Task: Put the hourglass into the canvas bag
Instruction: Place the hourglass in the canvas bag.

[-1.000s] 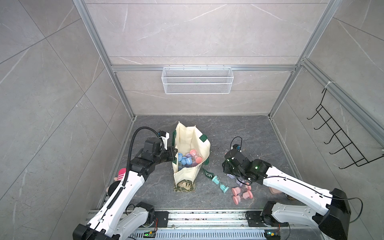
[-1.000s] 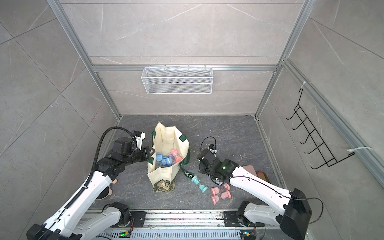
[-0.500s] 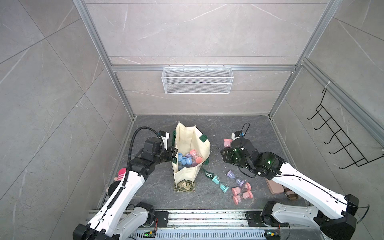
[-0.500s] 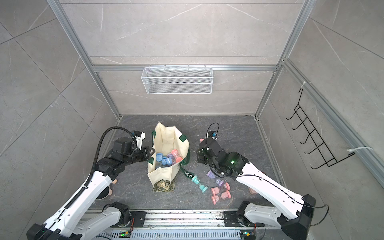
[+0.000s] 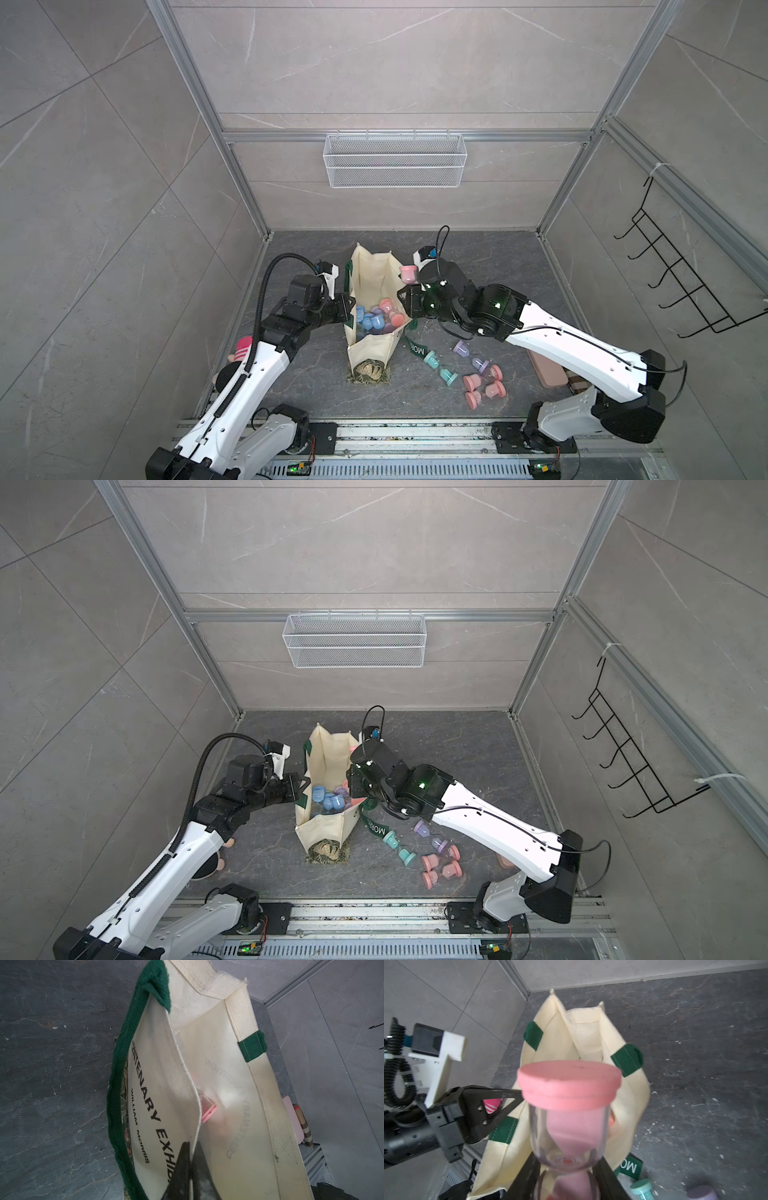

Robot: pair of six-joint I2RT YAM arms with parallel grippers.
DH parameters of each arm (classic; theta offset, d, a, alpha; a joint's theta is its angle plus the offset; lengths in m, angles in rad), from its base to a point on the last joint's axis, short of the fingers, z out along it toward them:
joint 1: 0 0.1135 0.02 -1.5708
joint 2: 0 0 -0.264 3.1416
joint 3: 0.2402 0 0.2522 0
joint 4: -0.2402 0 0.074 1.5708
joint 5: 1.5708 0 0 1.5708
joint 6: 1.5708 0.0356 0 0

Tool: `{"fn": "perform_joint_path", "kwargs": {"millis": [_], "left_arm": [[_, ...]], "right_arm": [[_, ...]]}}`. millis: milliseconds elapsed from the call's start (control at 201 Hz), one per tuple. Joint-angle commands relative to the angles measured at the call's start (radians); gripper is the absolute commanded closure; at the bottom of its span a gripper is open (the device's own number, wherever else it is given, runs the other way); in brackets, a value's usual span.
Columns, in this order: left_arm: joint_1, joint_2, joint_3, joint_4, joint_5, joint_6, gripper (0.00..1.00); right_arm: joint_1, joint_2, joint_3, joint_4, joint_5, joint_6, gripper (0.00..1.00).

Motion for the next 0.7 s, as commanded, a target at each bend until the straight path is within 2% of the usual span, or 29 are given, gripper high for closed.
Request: {"fn": "perform_joint_path", "kwargs": {"millis": [0,448,692], "left_arm": [[0.002,-0.013,-0.007,0.007,0.028,0.009,1.0],[0.002,-0.017,-0.009,0.011,0.024,0.009,1.0],[0.001,-0.023,-0.009,0.011,0.025,0.008,1.0]], "right_arm": [[0.027,0.053,0.078,0.012,0.006,-0.036,0.93],[0.033,0.281,0.212,-0.101,-0.077,0.03,0.93],[0.03,0.353,0.265,-0.154,-0.083,0.065,0.93]]}}
